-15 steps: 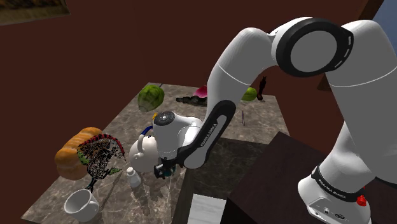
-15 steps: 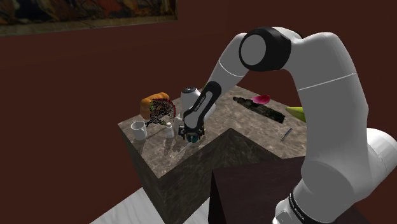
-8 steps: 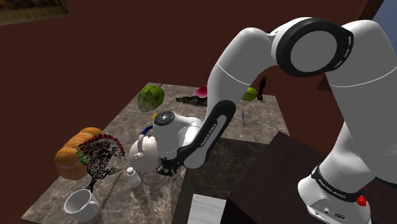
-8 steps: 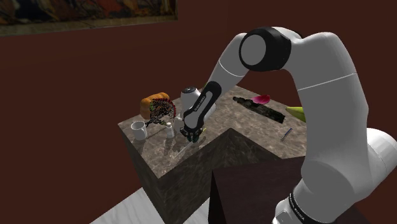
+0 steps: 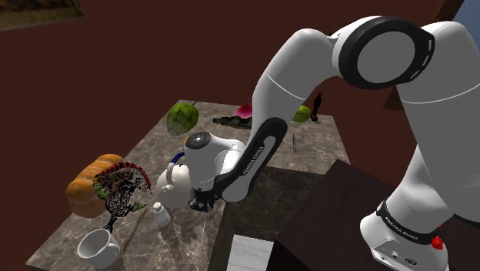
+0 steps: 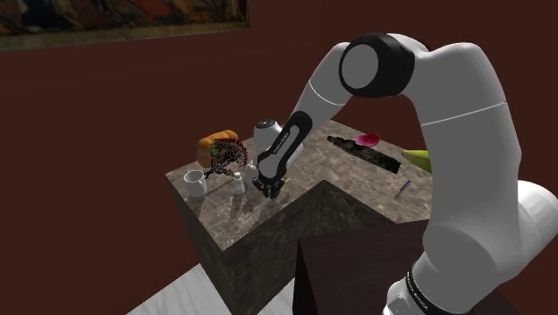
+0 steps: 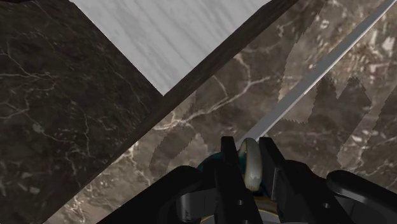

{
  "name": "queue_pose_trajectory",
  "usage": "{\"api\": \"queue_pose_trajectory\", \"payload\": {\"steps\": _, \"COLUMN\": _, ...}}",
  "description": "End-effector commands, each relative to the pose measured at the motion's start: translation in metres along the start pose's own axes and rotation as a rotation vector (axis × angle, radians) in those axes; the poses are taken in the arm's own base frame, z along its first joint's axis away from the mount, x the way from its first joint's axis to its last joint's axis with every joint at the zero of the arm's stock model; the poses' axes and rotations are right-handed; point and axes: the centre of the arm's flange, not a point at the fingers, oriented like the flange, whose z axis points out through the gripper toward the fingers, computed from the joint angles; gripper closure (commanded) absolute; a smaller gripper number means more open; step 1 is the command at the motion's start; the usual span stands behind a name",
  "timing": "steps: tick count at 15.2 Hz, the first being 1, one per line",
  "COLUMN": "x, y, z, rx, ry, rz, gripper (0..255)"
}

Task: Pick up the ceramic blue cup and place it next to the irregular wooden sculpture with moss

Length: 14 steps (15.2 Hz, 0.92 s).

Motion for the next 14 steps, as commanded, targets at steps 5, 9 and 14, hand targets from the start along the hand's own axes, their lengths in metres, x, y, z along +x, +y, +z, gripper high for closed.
{"api": "queue_pose_trajectory", "payload": {"steps": 5, "x": 0.002, "y": 0.0, "z": -0.031, "rx": 0.0, "ry": 0.0, "rz": 0.0, "gripper": 255}}
{"api": "queue_pose_trajectory", "payload": {"steps": 9, "x": 0.003, "y": 0.001, "z": -0.052, "rx": 0.0, "ry": 0.0, "rz": 0.0, "gripper": 255}}
{"api": "queue_pose_trajectory", "payload": {"steps": 14, "x": 0.004, "y": 0.001, "z": -0.079, "rx": 0.0, "ry": 0.0, "rz": 0.0, "gripper": 255}}
